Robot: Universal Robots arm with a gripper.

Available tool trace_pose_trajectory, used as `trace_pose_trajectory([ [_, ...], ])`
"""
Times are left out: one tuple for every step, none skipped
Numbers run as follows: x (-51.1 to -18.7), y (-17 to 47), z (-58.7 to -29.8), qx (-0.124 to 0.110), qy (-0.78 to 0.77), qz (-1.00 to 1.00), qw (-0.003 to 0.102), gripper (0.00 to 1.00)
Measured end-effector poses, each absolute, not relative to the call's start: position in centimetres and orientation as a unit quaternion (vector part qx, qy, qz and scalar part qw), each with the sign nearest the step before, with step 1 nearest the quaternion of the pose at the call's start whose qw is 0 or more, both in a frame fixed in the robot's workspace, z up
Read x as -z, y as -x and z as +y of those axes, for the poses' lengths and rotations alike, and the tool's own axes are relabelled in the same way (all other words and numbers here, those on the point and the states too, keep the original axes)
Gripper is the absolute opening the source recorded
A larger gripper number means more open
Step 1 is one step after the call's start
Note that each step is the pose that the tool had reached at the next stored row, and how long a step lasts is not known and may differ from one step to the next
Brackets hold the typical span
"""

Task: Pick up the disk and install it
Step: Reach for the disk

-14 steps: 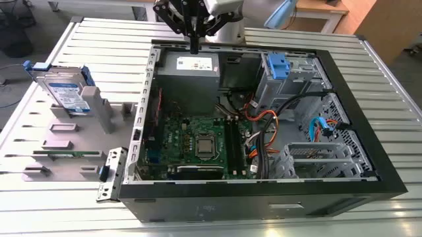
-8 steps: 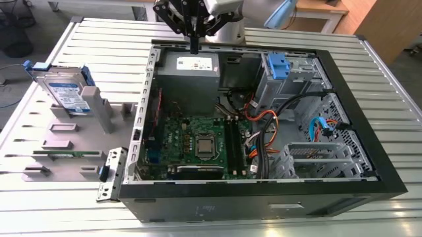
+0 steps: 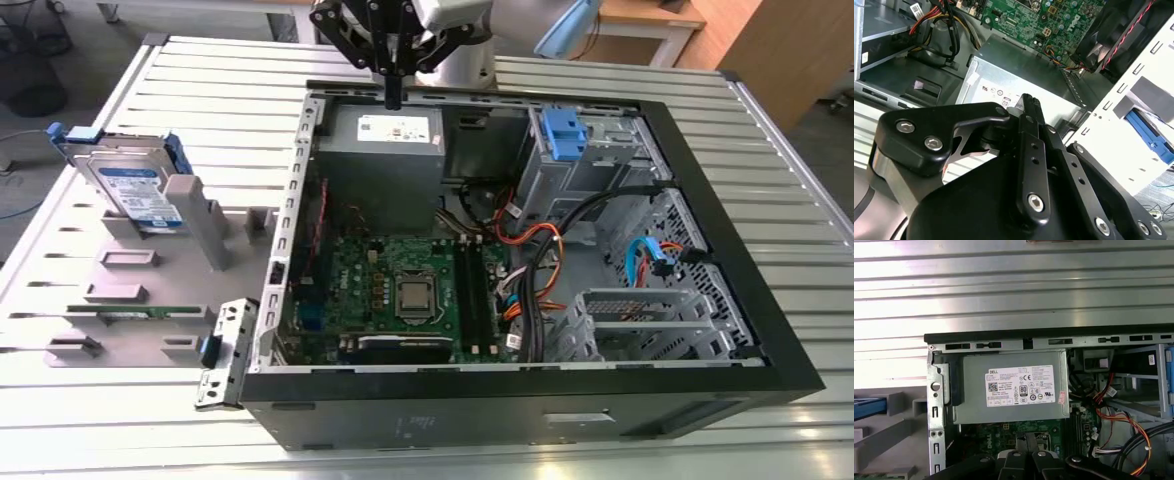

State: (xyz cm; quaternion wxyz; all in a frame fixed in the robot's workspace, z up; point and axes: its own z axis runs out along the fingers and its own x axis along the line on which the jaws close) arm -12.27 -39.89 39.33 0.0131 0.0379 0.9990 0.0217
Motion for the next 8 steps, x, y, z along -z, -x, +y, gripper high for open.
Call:
trace_pose_trajectory([
  [-39.3, 12.4, -39.9, -0.022, -0.038, 0.999, 0.013, 0.11],
  [-39.3, 12.5, -39.9, -0.022, -0.038, 0.999, 0.013, 0.11],
  [-39.3, 12.6, -39.9, -0.022, -0.038, 0.999, 0.013, 0.11],
  [-39.3, 12.8, -39.9, -0.022, -0.038, 0.999, 0.013, 0.11],
  [-39.3, 12.9, -39.9, -0.022, -0.038, 0.999, 0.013, 0.11],
  [-39.3, 13.1, -39.9, -0.022, -0.038, 0.999, 0.013, 0.11],
  [-39.3, 13.3, -39.9, -0.022, -0.038, 0.999, 0.013, 0.11],
  [-39.3, 13.5, -39.9, -0.022, -0.038, 0.999, 0.013, 0.11],
])
